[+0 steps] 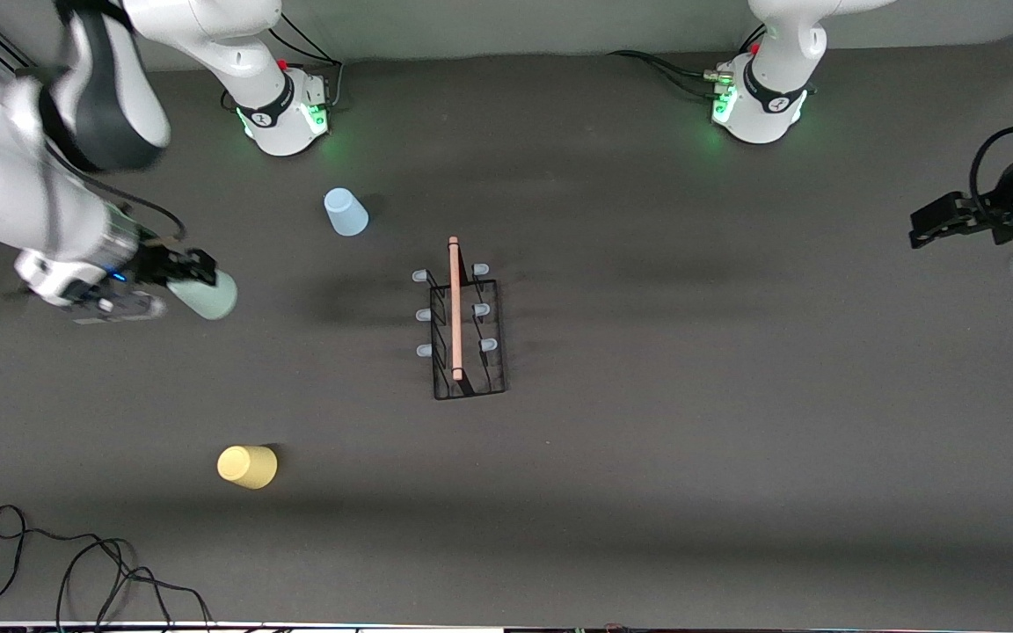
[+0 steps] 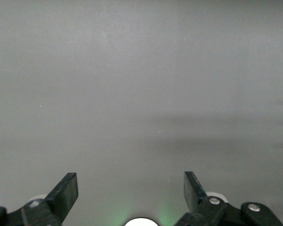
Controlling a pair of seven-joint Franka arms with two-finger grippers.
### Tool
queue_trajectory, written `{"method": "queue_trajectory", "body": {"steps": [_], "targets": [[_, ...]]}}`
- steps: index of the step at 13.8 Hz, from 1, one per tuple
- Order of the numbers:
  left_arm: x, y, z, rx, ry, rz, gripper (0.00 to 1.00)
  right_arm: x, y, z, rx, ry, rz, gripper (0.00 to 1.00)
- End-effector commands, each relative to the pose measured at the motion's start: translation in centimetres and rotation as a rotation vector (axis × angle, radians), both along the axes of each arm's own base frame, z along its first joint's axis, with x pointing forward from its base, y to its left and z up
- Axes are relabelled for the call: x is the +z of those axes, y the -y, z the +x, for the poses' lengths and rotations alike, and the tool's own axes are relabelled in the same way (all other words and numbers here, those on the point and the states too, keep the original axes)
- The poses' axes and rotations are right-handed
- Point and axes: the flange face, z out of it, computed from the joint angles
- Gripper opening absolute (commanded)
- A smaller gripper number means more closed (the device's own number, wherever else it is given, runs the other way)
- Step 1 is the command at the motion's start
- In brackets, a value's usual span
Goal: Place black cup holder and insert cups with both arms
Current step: 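Grasp the pale green cup with the right gripper and lift it, then carry the green cup with the right gripper onto a rack peg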
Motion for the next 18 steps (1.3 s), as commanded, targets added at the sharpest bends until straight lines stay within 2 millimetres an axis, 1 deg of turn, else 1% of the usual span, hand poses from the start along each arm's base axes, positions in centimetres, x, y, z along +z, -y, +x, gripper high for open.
{"method": "queue_trajectory", "body": {"steps": [1, 3, 5, 6, 8, 9, 10, 11, 12, 13, 15, 18], "targets": [[-0.3, 0.0, -0.2, 0.015, 0.002, 0.022, 1.00, 3.6, -2.8, -0.9, -0.089, -0.012, -0.037, 0.09], [-0.5, 0.0, 0.0, 0.007, 0.006, 0.019, 1.00, 4.1, -8.1, -2.1, -0.209, -0.004, -0.057, 0.09], [-0.6, -0.1, 0.4, 0.003, 0.030, 0.017, 1.00, 3.5, -15.7, -3.7, -0.360, -0.004, -0.068, 0.08], [-1.0, -0.1, 0.8, 0.003, 0.030, 0.016, 1.00, 3.0, -19.1, -4.4, -0.440, -0.002, -0.053, 0.08], [-1.2, -0.1, 0.8, 0.003, 0.023, 0.014, 1.00, 2.1, -24.9, -5.3, -0.622, 0.006, -0.048, 0.08], [-1.2, -0.1, 0.7, 0.003, 0.021, 0.015, 1.00, 1.1, -27.9, -5.6, -0.695, 0.007, -0.061, 0.08], [-1.4, -0.1, 0.8, 0.003, 0.017, 0.013, 1.00, 0.2, -29.7, -5.9, -0.752, 0.013, -0.064, 0.08], [-1.3, -0.1, 0.8, 0.005, 0.019, 0.008, 1.00, -0.4, -30.9, -6.1, -0.788, 0.020, -0.061, 0.08], [-1.4, -0.3, 0.8, 0.008, 0.018, 0.008, 1.00, -1.5, -32.2, -6.6, -0.817, 0.023, -0.066, 0.08], [-1.4, -0.3, 0.8, 0.010, 0.018, 0.007, 1.00, -2.6, -33.4, -7.0, -0.811, 0.027, -0.064, 0.08], [-1.4, -0.6, 0.8, 0.017, 0.015, 0.007, 1.00, -5.0, -33.3, -6.9, -0.814, 0.048, -0.047, 0.08], [-1.4, -0.5, 0.8, 0.025, 0.015, 0.008, 1.00, -7.2, -32.6, -7.0, -0.798, 0.066, -0.036, 0.08]]}}
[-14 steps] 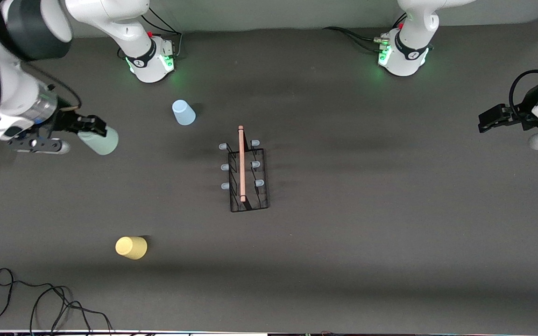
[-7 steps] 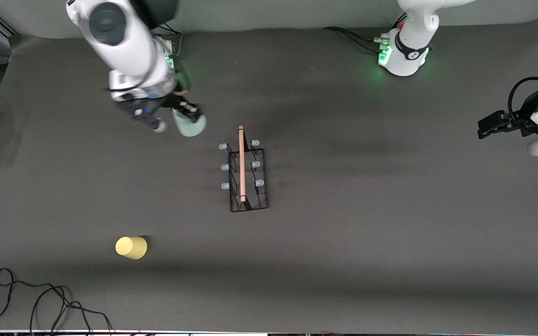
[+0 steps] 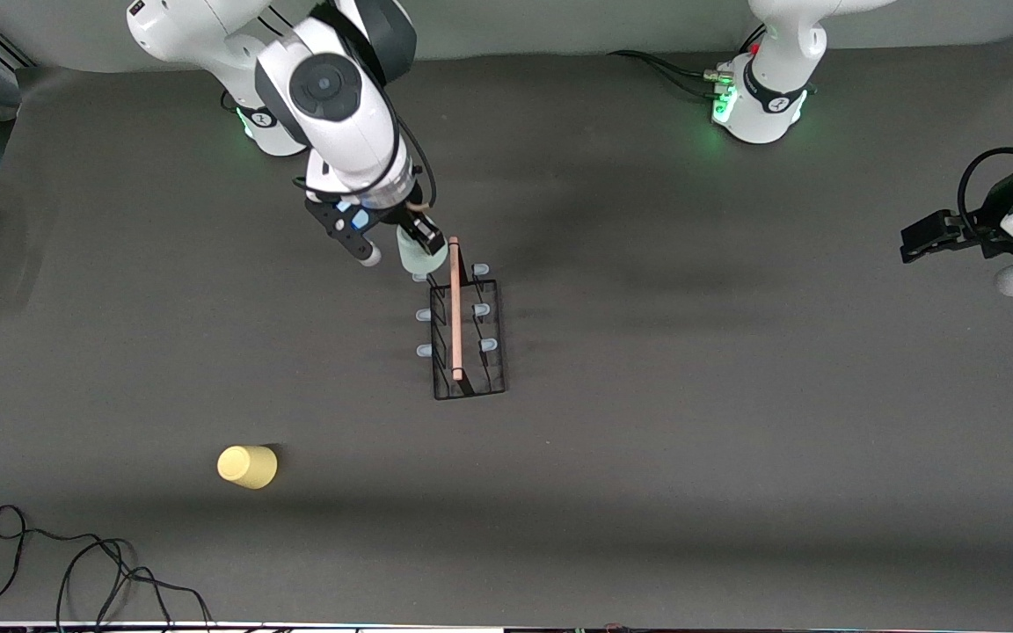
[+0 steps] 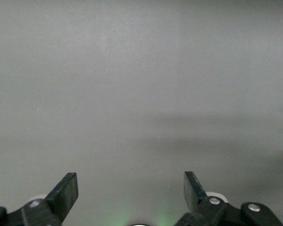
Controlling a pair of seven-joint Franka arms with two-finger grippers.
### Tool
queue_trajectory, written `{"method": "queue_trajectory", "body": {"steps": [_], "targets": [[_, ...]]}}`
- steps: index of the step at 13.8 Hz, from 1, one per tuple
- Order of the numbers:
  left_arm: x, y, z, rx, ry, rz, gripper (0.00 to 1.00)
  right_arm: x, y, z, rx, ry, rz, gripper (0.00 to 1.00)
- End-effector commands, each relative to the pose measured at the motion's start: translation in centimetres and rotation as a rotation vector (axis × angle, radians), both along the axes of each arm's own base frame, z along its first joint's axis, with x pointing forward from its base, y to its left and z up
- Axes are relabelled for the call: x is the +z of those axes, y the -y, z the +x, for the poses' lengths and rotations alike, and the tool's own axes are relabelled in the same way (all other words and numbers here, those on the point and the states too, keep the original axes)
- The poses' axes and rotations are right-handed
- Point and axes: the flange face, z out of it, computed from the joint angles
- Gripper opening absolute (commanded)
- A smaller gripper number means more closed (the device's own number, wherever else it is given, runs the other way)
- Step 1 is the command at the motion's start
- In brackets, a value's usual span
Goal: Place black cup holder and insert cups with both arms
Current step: 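Carry the green cup with the right gripper onto a rack peg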
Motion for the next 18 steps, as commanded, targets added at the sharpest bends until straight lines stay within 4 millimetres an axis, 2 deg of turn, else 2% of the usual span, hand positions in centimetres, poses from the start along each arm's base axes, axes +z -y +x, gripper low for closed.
{"method": "queue_trajectory", "body": {"steps": [1, 10, 11, 12, 13, 15, 18], "targets": [[0.0, 0.0, -0.2, 0.015, 0.006, 0.010, 1.00, -1.2, 0.9, -0.2, -0.002, 0.022, 0.012, 0.08], [-0.5, -0.5, 0.1, 0.025, -0.001, 0.009, 1.00, -9.7, 1.8, -0.3, -0.023, 0.068, 0.029, 0.09], [-0.6, -0.5, 0.1, 0.025, 0.000, 0.009, 1.00, -10.4, 1.8, -0.3, -0.026, 0.063, 0.025, 0.33], [-0.6, -0.5, 0.2, 0.025, 0.002, 0.009, 1.00, -10.4, 1.8, -0.2, -0.034, 0.061, 0.027, 0.94], [-0.8, -0.6, 0.3, 0.027, 0.000, 0.008, 1.00, -9.8, 1.8, -0.1, -0.038, 0.060, 0.027, 1.00], [-0.9, -0.9, 0.4, 0.028, 0.002, 0.008, 1.00, -7.0, 1.2, 1.0, -0.036, 0.045, 0.023, 1.00], [-0.9, -1.8, 0.4, 0.033, 0.001, 0.007, 1.00, 0.3, 1.6, 3.9, -0.030, -0.013, -0.017, 1.00]]}}
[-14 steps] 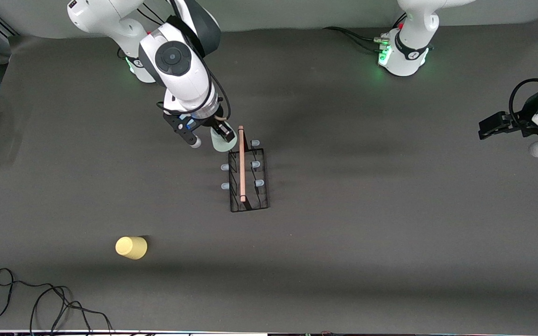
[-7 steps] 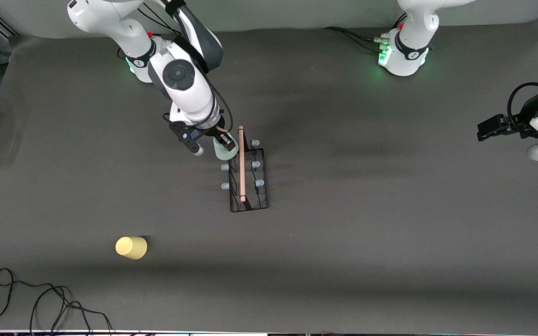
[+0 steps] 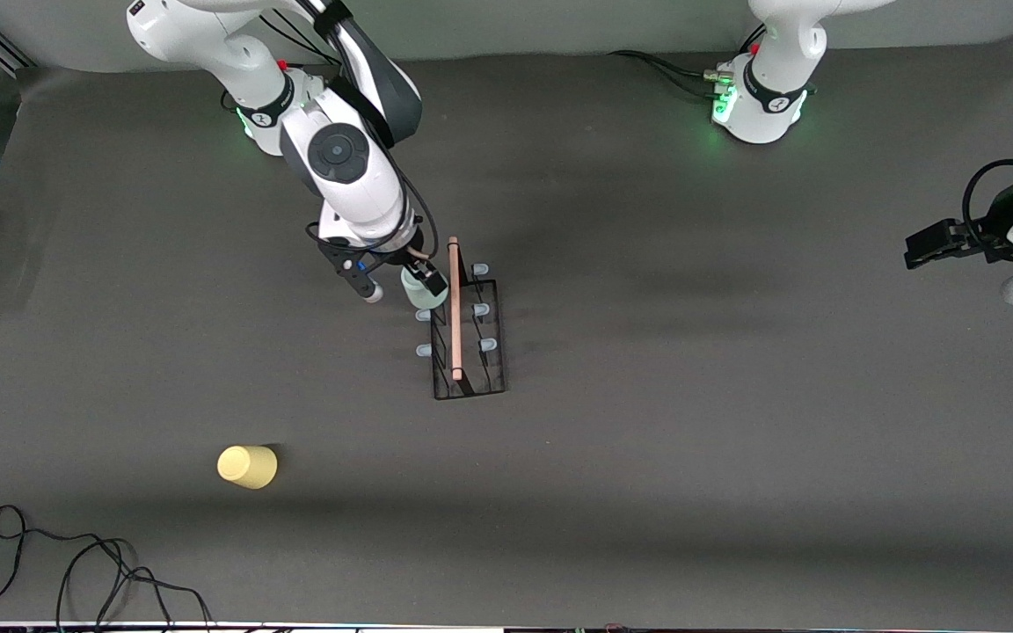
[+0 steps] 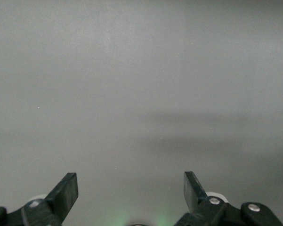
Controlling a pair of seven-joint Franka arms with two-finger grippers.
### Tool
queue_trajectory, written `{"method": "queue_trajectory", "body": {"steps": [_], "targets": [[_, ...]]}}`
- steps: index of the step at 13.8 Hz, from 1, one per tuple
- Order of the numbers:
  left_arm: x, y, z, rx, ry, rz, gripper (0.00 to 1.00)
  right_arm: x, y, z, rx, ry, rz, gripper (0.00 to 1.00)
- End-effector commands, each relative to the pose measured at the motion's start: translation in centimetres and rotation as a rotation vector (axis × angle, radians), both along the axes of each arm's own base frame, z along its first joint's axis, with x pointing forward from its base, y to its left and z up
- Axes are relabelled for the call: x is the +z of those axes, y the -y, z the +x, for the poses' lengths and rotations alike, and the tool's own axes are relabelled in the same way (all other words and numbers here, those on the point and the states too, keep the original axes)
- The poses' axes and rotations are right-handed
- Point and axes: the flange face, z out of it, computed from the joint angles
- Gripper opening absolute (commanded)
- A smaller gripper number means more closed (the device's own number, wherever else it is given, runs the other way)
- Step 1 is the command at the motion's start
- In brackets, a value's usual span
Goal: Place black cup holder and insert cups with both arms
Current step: 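Release the green cup and move the right gripper to the yellow cup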
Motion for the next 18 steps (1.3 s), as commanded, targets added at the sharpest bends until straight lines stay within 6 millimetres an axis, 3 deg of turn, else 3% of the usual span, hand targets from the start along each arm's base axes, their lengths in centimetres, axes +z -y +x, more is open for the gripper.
{"method": "queue_trajectory", "body": {"steps": [1, 2, 5, 7, 9, 11, 12, 15, 18], "targets": [[0.1, -0.5, -0.2, 0.004, 0.012, 0.009, 1.00, 7.5, 0.5, 2.6, 0.056, -0.025, -0.007, 1.00], [0.2, -0.5, -0.2, 0.005, 0.012, 0.009, 1.00, 9.5, 2.2, 4.0, 0.104, -0.026, -0.007, 1.00], [0.1, -0.7, -0.2, 0.008, 0.011, 0.009, 1.00, 12.8, 8.2, 8.0, 0.300, -0.007, -0.002, 1.00], [0.1, -0.9, -0.2, 0.011, 0.008, 0.009, 1.00, 13.3, 14.7, 10.9, 0.483, 0.014, -0.001, 1.00], [0.1, -0.9, -0.2, 0.011, 0.009, 0.009, 1.00, 12.6, 21.4, 15.0, 0.635, 0.025, -0.016, 1.00], [0.0, -0.9, -0.1, 0.011, 0.009, 0.009, 1.00, 10.9, 26.2, 18.9, 0.737, 0.023, -0.044, 1.00], [0.1, -0.9, -0.1, 0.011, 0.012, 0.009, 1.00, 8.9, 28.0, 20.5, 0.774, 0.010, -0.040, 1.00], [0.1, -0.9, -0.1, 0.011, 0.014, 0.007, 1.00, 4.6, 30.5, 24.8, 0.867, 0.071, 0.004, 1.00], [0.1, -0.9, -0.1, 0.011, 0.014, 0.007, 1.00, -0.2, 30.7, 26.7, 0.886, 0.120, -0.028, 1.00]]}}
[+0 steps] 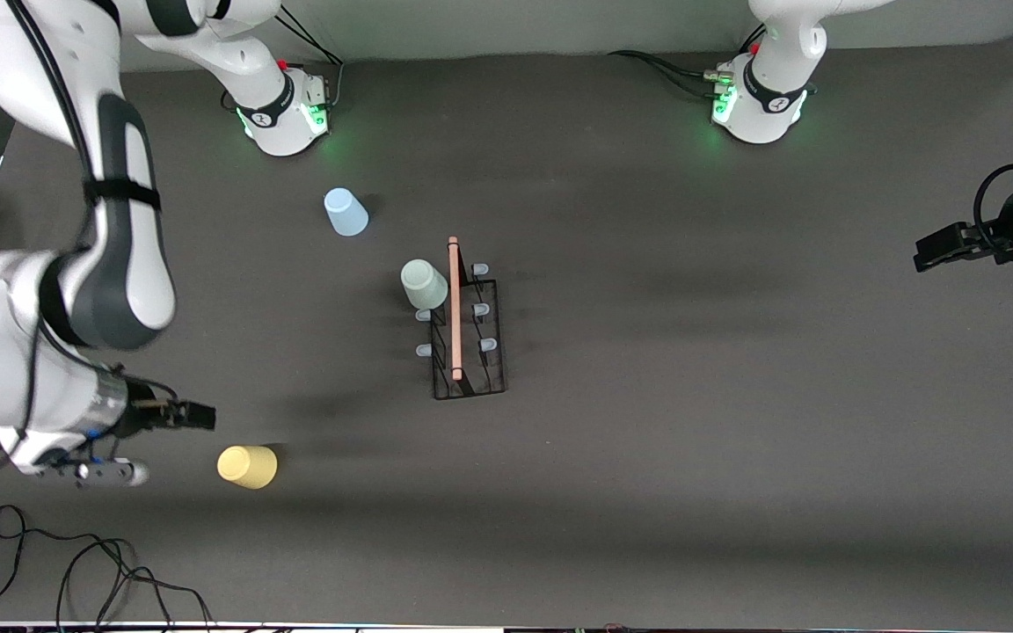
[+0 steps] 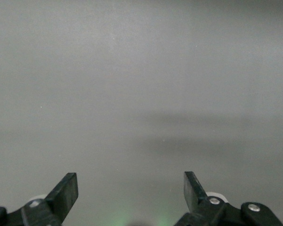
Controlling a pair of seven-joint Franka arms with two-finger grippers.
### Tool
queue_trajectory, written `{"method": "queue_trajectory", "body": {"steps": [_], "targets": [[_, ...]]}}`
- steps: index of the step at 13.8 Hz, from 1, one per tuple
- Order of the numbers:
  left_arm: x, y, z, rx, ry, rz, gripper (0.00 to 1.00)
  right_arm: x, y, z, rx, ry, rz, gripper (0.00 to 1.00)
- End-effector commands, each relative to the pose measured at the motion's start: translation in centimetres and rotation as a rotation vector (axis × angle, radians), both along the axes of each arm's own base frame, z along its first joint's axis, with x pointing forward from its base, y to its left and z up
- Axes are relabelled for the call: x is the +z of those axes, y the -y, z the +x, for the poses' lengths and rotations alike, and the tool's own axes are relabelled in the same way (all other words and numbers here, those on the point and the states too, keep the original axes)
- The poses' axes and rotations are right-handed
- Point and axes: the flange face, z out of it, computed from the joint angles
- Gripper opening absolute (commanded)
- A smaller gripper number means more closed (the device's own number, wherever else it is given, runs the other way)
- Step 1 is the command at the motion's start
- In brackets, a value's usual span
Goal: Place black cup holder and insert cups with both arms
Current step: 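Release the green cup and move the right gripper to the yellow cup, then grasp the yellow cup with the right gripper and lift it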
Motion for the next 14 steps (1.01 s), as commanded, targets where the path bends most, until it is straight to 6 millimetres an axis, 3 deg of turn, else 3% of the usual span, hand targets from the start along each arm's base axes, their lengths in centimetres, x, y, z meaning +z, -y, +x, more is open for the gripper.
{"method": "queue_trajectory", "body": {"steps": [1, 5, 8, 9, 10, 12, 14], "targets": [[0.2, -0.2, -0.2, -0.001, 0.009, 0.007, 1.00, -3.9, -0.5, 1.9, 0.055, 0.040, -0.006, 1.00], [0.2, -0.1, -0.2, -0.003, 0.008, 0.009, 1.00, -12.6, -0.4, 1.7, 0.067, 0.047, 0.020, 1.00], [0.3, -0.1, -0.2, -0.003, 0.011, 0.007, 1.00, -16.4, 0.4, 1.0, 0.071, 0.050, 0.024, 1.00], [0.3, -0.1, -0.2, -0.004, 0.012, 0.007, 1.00, -16.8, 0.5, 0.9, 0.069, 0.052, 0.022, 0.95], [0.3, -0.2, -0.2, -0.003, 0.012, 0.007, 1.00, -16.7, 0.5, 0.9, 0.070, 0.051, 0.021, 0.74], [0.2, -0.3, -0.1, -0.001, 0.009, 0.008, 1.00, -15.3, 0.3, 1.1, 0.080, 0.066, 0.018, 0.20], [0.3, -0.3, -0.2, -0.001, 0.011, 0.007, 1.00, -12.2, 0.0, 1.1, 0.083, 0.066, 0.036, 0.14]]}}
